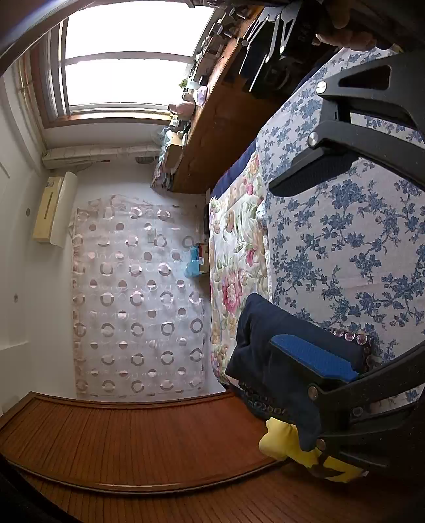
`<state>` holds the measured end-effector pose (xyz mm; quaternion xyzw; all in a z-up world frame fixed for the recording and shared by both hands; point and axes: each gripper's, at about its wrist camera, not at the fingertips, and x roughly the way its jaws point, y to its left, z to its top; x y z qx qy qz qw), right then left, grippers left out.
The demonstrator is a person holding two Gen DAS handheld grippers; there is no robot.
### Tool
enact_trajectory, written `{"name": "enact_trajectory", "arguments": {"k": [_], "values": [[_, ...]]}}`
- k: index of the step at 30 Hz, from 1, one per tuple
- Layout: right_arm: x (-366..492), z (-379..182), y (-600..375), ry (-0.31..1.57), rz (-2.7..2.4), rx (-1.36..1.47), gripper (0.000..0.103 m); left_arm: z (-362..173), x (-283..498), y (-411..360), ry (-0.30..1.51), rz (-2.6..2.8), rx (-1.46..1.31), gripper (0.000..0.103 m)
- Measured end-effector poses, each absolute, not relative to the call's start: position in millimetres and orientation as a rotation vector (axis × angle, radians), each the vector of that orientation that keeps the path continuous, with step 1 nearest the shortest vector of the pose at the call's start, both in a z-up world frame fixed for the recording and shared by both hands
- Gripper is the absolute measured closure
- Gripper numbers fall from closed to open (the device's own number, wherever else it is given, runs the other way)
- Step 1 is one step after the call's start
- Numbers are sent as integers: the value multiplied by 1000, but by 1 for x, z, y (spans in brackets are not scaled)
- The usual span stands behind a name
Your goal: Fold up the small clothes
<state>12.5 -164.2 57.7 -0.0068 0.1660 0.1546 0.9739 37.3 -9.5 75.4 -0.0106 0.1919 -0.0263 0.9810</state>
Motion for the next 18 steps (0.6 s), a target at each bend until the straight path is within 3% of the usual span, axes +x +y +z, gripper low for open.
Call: {"name": "enact_trajectory", "arguments": {"k": [18], "values": [[20, 59, -176, 336, 306, -9, 24, 74, 37, -8, 385, -53, -22, 16]]}}
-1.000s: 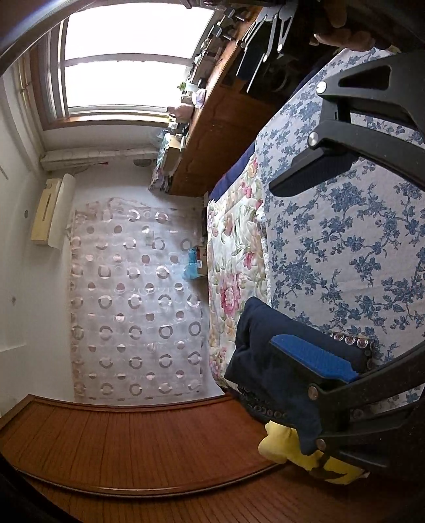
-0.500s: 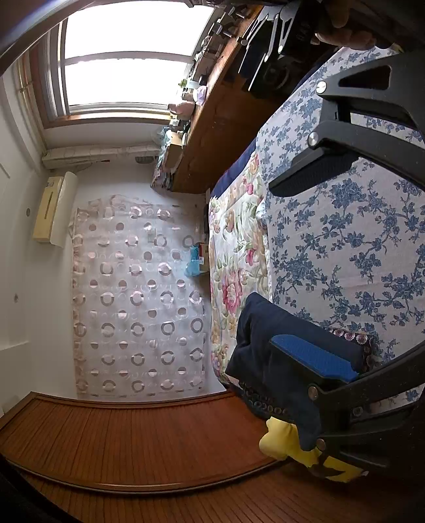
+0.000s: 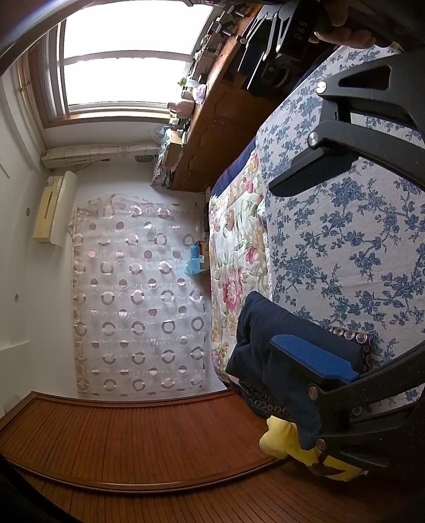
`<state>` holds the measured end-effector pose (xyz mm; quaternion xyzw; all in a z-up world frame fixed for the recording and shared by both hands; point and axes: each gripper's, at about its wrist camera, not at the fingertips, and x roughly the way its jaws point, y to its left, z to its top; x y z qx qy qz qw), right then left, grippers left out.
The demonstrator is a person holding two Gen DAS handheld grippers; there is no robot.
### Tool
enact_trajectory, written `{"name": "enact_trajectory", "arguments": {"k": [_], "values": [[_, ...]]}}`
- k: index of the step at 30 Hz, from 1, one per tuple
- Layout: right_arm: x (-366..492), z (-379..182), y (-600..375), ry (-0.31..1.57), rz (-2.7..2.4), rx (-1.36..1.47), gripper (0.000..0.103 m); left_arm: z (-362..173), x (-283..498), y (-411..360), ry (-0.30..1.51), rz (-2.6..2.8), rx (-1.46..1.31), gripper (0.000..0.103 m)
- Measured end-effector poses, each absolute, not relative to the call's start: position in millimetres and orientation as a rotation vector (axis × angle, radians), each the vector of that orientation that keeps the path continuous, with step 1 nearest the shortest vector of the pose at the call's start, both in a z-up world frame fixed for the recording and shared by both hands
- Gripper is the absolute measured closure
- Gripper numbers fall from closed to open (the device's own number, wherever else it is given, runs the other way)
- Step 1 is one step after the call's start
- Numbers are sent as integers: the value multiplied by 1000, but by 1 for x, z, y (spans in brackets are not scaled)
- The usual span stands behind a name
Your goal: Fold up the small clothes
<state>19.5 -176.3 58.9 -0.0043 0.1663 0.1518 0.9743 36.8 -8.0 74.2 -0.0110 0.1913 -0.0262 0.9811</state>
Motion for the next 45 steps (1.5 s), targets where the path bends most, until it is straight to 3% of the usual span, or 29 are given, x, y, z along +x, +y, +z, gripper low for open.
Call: {"name": "enact_trajectory", "arguments": {"k": [45], "values": [[27, 56, -180, 335, 305, -8, 24, 71, 37, -8, 382, -52, -16, 16]]}}
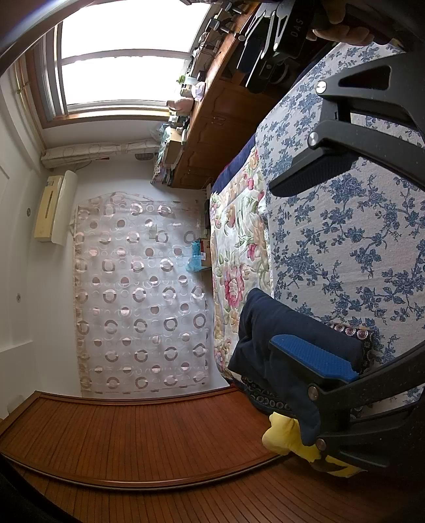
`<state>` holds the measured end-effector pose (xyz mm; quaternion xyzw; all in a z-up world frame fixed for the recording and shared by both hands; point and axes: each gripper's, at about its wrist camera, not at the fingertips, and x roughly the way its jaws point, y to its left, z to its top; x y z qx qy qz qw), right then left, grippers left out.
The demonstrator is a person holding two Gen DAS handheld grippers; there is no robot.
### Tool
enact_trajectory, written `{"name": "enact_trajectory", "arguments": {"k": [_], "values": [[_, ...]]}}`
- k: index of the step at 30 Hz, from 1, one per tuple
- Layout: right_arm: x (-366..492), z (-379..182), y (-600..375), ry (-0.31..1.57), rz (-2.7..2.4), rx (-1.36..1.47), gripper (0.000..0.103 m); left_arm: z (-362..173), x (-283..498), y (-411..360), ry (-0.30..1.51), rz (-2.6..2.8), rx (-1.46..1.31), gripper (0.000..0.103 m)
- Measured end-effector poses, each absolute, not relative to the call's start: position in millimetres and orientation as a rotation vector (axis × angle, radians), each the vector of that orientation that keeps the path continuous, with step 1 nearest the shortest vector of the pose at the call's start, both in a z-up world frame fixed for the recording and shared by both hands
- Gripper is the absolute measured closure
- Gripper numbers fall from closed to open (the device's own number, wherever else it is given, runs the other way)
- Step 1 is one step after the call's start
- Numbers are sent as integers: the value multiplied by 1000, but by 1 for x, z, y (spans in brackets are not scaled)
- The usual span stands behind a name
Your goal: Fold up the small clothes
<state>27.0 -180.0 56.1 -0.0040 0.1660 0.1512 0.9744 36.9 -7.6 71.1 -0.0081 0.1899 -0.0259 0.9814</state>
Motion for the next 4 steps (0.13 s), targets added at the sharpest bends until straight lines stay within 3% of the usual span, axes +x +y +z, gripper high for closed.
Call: {"name": "enact_trajectory", "arguments": {"k": [4], "values": [[28, 56, -180, 336, 305, -8, 24, 71, 37, -8, 382, -51, -16, 16]]}}
